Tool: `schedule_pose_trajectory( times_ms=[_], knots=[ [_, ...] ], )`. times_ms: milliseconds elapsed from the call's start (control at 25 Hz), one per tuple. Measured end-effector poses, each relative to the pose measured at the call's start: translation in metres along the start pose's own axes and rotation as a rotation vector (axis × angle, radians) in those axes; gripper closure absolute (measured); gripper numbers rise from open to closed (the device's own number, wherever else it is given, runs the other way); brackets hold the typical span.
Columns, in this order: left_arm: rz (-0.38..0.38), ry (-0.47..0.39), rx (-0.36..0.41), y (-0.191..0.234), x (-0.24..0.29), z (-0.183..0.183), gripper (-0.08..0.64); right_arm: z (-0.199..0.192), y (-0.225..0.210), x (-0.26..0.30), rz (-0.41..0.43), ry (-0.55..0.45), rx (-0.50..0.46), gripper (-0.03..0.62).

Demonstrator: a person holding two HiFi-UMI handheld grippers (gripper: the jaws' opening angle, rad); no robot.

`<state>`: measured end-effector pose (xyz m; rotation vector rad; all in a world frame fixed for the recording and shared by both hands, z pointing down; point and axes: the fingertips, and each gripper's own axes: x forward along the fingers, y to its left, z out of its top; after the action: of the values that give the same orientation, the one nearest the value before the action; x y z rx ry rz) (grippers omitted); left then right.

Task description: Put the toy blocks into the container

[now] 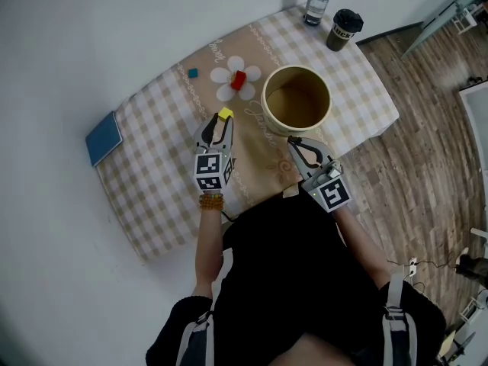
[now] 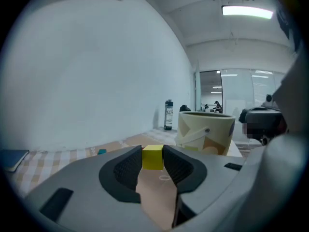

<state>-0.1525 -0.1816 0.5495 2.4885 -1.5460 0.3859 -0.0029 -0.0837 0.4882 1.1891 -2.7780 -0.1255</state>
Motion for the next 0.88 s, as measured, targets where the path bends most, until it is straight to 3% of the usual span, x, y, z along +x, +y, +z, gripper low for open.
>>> schedule_pose_trajectory(
  times_ms=[320, 440, 680, 880],
  knots=[
    [-0.112, -0.184, 0.045, -0.065, -0.026, 0.069, 0.433, -0.004, -0.005, -0.01, -0.019, 0.011, 0.007, 0.594],
    [-0.147, -0.191, 0.063, -0.081, -0.027, 0.069, 0.437, -0.008, -0.007, -0.014, -0.024, 0.023, 0.005, 0.594],
    [-0.152, -0.166, 0.068, -0.085, -0.025, 0.061, 0.436, -0.01, -0.006, -0.019, -0.027, 0.015, 0.001, 0.594],
    [-0.147, -0.199, 0.079, -0.087, -0.03, 0.075, 0.436, -0.011, -0.007, -0.025, -0.036, 0.012, -0.006, 0.594]
  ],
)
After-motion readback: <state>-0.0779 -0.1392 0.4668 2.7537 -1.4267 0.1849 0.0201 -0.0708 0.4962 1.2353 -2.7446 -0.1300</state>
